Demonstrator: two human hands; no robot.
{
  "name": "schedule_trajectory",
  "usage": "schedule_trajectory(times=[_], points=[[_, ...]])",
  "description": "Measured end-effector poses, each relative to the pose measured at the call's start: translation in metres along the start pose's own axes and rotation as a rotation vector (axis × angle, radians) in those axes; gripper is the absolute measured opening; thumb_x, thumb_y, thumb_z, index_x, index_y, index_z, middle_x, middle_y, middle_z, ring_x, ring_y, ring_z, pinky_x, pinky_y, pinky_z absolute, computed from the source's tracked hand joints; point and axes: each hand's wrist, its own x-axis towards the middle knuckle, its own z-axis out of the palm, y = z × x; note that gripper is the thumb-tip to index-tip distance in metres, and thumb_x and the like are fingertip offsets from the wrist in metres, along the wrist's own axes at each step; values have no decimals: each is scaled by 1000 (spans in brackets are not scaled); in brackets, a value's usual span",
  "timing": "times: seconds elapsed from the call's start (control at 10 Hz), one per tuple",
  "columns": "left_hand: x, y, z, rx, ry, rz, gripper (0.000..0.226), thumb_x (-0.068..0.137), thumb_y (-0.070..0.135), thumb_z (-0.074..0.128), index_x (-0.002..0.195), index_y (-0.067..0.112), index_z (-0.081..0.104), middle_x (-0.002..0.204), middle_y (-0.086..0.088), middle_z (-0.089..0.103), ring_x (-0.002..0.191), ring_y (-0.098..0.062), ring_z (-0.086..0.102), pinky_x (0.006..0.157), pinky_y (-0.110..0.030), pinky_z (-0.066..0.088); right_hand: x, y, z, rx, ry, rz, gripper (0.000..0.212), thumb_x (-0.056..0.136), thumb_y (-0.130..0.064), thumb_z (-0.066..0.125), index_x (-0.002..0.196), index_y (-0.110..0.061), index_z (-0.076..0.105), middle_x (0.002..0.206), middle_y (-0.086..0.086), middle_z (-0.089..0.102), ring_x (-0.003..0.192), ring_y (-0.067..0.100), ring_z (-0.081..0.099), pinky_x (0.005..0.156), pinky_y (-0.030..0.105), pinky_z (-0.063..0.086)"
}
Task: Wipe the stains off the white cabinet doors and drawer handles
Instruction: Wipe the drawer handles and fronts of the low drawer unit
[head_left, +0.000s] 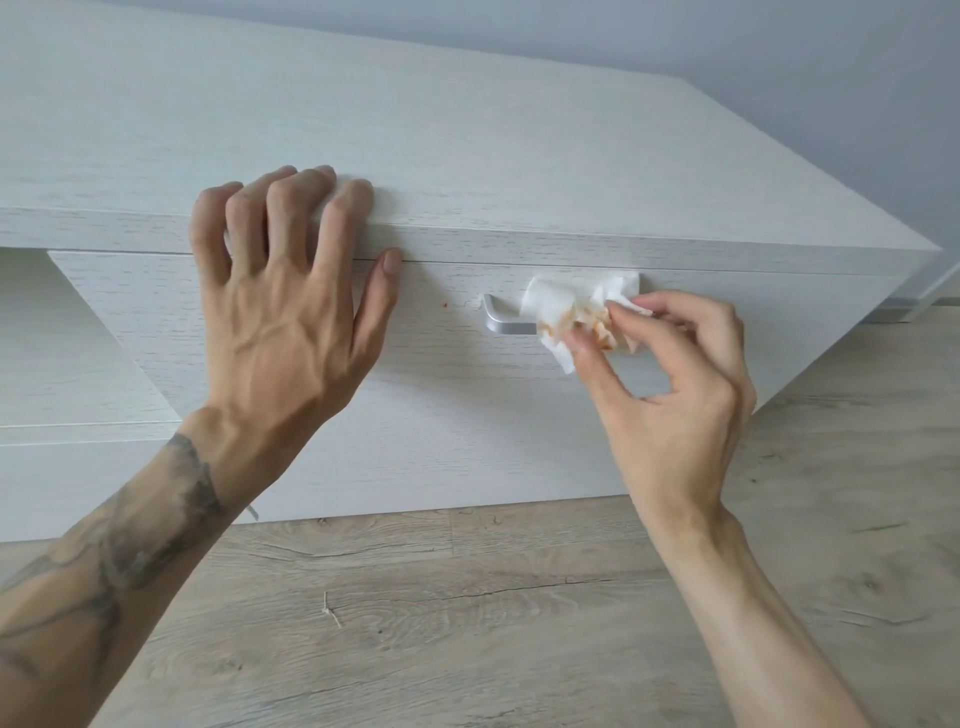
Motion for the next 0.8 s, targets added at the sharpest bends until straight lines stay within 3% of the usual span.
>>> schedule_trajectory(times=[0.1,0.2,0.4,0.5,0.7,0.8], points=[[0,0,0,2,-6,2,48,112,44,37,143,10,51,143,-16,51,132,-40,45,117,-52,25,2,8,-1,61,40,39,15,94,-14,81,101,-2,80,105,10,69,92,7,65,88,19,51],[0,0,-1,6,-11,1,47,112,44,38,143,10,51,143,-16,51,131,-39,46,116,-52,25,0,17,-4,95,70,164,12,96,-7,75,106,-5,79,103,1,70,94,7,64,87,23,51],[1,1,-1,12,-5,3,47,112,43,39,142,10,52,142,-16,52,132,-38,45,116,-52,26,-15,9,6,280,30,258,17,99,4,68,113,-2,77,104,2,70,99,27,73,90,33,60],[0,1,-1,8,-7,-3,47,112,43,38,143,10,51,142,-16,51,132,-38,45,117,-53,25,-13,10,2,251,44,231,16,98,5,70,111,-3,77,108,-2,70,104,24,72,91,32,59],[1,1,0,10,3,-4,48,112,45,36,142,10,52,142,-16,52,131,-39,46,117,-53,26,-5,0,4,314,-29,271,19,101,-13,65,114,-5,76,117,8,66,113,8,67,92,20,56],[1,1,1,6,2,-7,48,112,45,36,142,10,52,142,-16,52,131,-39,46,117,-53,26,-9,-2,4,295,22,219,15,100,-17,75,111,-8,78,112,5,66,99,16,72,89,31,60]])
